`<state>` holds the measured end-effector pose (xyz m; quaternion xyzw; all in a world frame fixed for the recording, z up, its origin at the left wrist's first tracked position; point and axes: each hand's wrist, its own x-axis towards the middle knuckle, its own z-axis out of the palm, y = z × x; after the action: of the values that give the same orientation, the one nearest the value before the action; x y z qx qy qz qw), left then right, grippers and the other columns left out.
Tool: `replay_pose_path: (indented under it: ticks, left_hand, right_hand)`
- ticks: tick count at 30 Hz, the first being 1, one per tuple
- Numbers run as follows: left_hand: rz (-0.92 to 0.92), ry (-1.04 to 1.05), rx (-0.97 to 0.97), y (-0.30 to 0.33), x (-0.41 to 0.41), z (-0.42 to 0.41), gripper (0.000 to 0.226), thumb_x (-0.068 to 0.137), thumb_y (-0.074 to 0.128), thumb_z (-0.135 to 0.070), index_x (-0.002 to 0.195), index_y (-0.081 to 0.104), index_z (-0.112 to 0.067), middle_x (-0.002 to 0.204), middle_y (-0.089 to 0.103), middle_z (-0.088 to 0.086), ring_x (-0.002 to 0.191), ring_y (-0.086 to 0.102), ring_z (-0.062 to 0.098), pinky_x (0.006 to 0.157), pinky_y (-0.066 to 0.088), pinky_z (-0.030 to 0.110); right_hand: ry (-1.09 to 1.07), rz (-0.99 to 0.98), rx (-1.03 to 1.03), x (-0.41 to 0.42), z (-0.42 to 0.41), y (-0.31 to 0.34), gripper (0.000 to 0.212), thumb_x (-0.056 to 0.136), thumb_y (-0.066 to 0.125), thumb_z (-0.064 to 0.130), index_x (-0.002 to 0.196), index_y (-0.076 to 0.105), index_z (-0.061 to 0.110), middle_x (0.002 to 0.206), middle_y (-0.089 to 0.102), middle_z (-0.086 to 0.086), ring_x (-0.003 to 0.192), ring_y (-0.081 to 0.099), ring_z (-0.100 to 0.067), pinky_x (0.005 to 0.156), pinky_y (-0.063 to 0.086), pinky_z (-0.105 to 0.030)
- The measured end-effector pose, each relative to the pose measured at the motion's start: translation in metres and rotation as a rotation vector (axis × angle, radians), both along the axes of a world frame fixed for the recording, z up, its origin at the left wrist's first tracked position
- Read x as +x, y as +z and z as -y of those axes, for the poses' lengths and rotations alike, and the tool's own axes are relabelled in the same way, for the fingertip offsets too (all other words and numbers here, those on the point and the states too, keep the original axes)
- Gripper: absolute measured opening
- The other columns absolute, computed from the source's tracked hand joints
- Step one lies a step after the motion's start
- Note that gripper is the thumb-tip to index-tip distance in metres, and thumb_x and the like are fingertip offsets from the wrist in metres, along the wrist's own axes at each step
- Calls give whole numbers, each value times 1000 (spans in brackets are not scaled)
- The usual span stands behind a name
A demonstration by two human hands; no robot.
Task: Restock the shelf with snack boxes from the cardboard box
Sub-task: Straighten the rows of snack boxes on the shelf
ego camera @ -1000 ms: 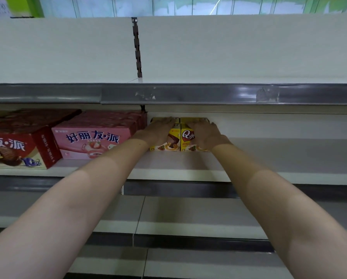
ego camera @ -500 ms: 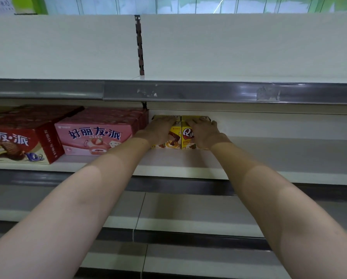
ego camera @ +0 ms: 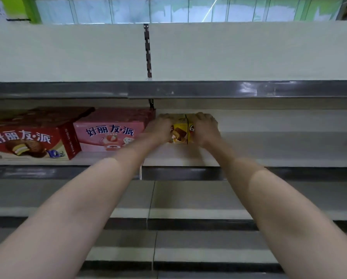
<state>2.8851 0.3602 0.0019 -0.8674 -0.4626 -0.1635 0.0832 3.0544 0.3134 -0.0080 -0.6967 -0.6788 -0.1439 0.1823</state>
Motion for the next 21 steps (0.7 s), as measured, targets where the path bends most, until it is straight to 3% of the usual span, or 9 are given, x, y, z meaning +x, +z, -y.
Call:
replay_pose_path:
  ticks: [3, 7, 10, 14, 18, 21]
  left_hand:
    - [41, 30, -58, 3, -14, 17, 43, 89, 64, -23, 132, 59, -23, 131, 59, 11, 114, 60, 33, 85, 50, 35]
    - [176, -95, -95, 3, -43, 42, 39, 90, 64, -40, 123, 63, -19, 118, 64, 13, 107, 62, 33, 87, 52, 40]
    - [199, -121, -89, 0, -69, 63, 25, 89, 59, -26, 109, 67, -13, 104, 70, 15, 97, 65, 35, 79, 53, 43]
    - [202, -39, -81, -3, -116, 78, 23, 83, 56, -13, 103, 68, -17, 104, 70, 10, 98, 64, 32, 74, 50, 39]
    - [222, 42, -89, -9, -169, 89, 28, 90, 57, -18, 116, 67, -23, 113, 69, 5, 105, 63, 28, 79, 47, 33]
    - [247, 135, -57, -14, -220, 98, 30, 90, 56, -23, 117, 67, -26, 109, 70, 5, 101, 65, 26, 81, 54, 37]
  right_hand:
    - [-17, -124, -100, -24, 15, 2, 48, 89, 62, 21, 136, 53, 22, 127, 61, -12, 116, 57, -35, 97, 48, -37]
    - [77, -230, -73, -59, 38, 0, 33, 88, 61, 29, 120, 59, 20, 120, 61, -11, 105, 60, -34, 86, 50, -39]
    - [117, -227, -70, -87, 50, -1, 26, 88, 58, 21, 113, 62, 16, 115, 64, -15, 102, 63, -38, 79, 51, -37]
    - [185, -228, -51, -130, 58, -8, 25, 90, 57, 14, 115, 61, 13, 115, 61, -19, 104, 59, -37, 80, 45, -36]
    - [257, -220, -30, -181, 61, -14, 34, 92, 56, 11, 126, 59, 11, 125, 59, -18, 117, 55, -35, 94, 45, -37]
    - [351, -238, -19, -228, 55, -17, 38, 91, 59, 10, 128, 60, 17, 126, 62, -10, 116, 58, -30, 95, 49, -37]
